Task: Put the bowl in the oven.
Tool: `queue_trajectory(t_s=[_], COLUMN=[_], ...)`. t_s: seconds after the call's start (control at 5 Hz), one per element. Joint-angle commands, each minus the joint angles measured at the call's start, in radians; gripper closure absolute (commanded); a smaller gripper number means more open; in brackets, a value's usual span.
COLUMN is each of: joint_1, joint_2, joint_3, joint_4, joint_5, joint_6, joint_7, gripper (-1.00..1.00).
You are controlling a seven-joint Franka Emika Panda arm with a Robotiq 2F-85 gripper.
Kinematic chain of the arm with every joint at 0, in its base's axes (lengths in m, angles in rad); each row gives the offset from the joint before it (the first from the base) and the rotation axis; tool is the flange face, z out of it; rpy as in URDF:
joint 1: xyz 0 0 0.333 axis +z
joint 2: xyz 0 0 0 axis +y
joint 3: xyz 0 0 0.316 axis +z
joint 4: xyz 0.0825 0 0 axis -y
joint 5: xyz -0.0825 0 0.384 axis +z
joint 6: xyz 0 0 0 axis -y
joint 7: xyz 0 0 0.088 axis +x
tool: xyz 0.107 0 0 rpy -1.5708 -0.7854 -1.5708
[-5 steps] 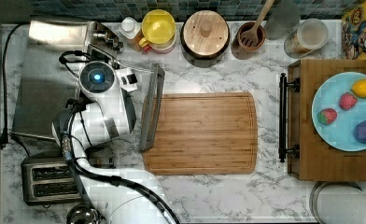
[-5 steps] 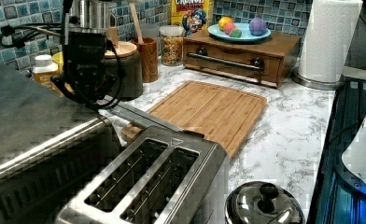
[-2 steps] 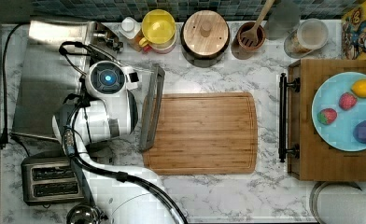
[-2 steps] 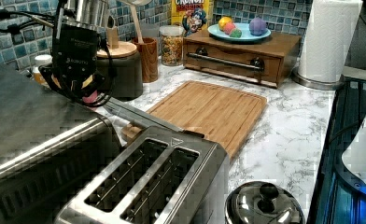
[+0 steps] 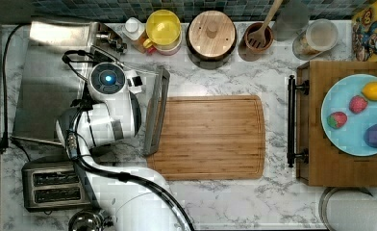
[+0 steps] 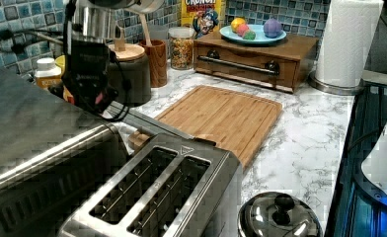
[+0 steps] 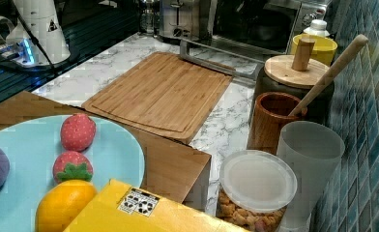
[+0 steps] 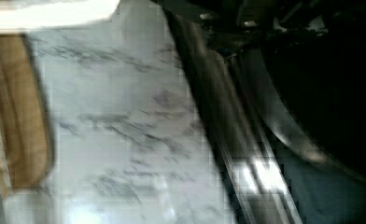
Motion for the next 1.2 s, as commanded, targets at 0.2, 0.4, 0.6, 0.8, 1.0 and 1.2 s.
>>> queue_trajectory(t_s=[0.2,0.4,0.6,0.8,1.0,1.2], joint_1=[-0.047,-0.113,-0.206,-0.268,-0.302,-0.275], joint_2=[-0.043,-0.065,-0.156,-0.231,-0.314,-0.347], joint_3=[0.084,0.115,0.183,0.228,0.239,0.153], joint_4=[0.003,-0.017,-0.12,-0.187,-0.251,-0.252], joint_5=[0.08,0.148,0.256,0.368,0.463,0.311], joint_6=[0.131,0.11,0.211,0.25,0.257,0.146], joint_7=[-0.091,-0.111,-0.159,-0.253,-0.341,-0.251], gripper=[0.0,0.0,0.0,0.0,0.0,0.0])
